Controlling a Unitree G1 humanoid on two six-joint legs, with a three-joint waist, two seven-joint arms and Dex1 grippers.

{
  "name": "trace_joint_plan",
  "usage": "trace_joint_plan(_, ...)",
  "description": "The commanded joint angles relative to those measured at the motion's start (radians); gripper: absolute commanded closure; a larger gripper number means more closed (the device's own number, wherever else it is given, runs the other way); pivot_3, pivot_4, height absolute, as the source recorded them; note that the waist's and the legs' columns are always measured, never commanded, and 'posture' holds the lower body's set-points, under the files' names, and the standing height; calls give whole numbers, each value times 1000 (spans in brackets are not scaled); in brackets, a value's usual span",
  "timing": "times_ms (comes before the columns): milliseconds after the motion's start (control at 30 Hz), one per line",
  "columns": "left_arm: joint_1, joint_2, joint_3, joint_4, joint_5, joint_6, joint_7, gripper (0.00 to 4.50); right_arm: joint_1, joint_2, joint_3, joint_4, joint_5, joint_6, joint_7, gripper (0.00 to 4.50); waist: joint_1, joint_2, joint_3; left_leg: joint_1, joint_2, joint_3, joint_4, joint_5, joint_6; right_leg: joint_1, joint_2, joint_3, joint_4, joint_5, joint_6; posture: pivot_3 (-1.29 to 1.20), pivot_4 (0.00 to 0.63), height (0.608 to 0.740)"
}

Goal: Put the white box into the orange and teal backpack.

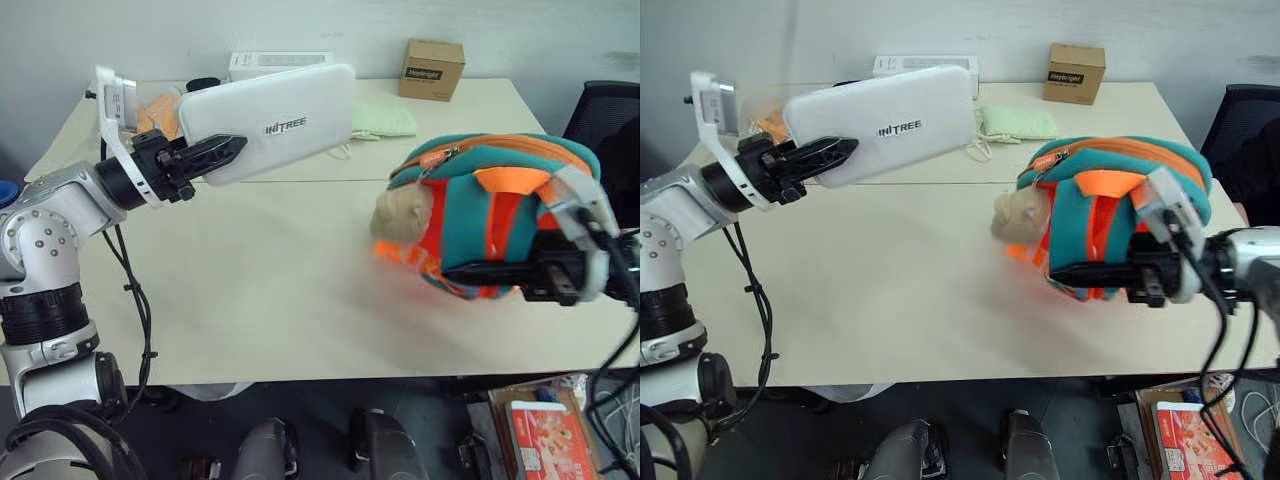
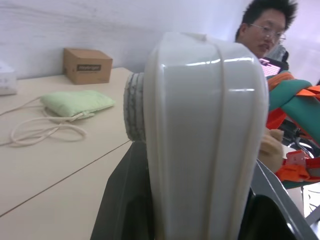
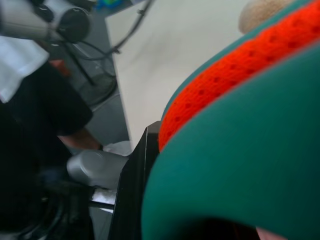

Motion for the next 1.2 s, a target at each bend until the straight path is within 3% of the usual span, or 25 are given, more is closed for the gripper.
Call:
trace_joint_plan(33,-22,22,-16,-22,-14,-44,-88,3254,7,-33,-48,-24,66,21,7,4487,2,0,0,0,0,0,0,0,0,0,0,0,0,0,0,0,150,740)
trace_joint_plan(167,-22,37,-62,-30,-17,-63,-191,3254,54,-56,-45,-4,35,0,14,4487,3,0,0,-1,0,0,0,0,0,0,-1,1,0,0,0,0,150,740)
trace_joint_plan(433,-91,64,-220,77,143,-225,-352,3254,58,-81,-23,60,4,-38,34,4487,5,0,0,0,-1,0,1,0,1,0,-1,-1,0,0,0,0,150,740)
trace_joint_plan(600,-139,-12,-323,167,296,-409,-363,3254,46,-85,-1,65,-3,-56,66,4487,10,-1,0,0,-1,0,1,0,2,0,-1,-1,0,0,0,0,150,740)
trace_joint_plan(1200,-343,-102,-443,315,426,-548,-591,3254,-34,-66,150,80,-102,-159,134,4487,16,-2,1,-2,-2,0,3,0,4,0,-2,-4,0,0,1,0,150,740)
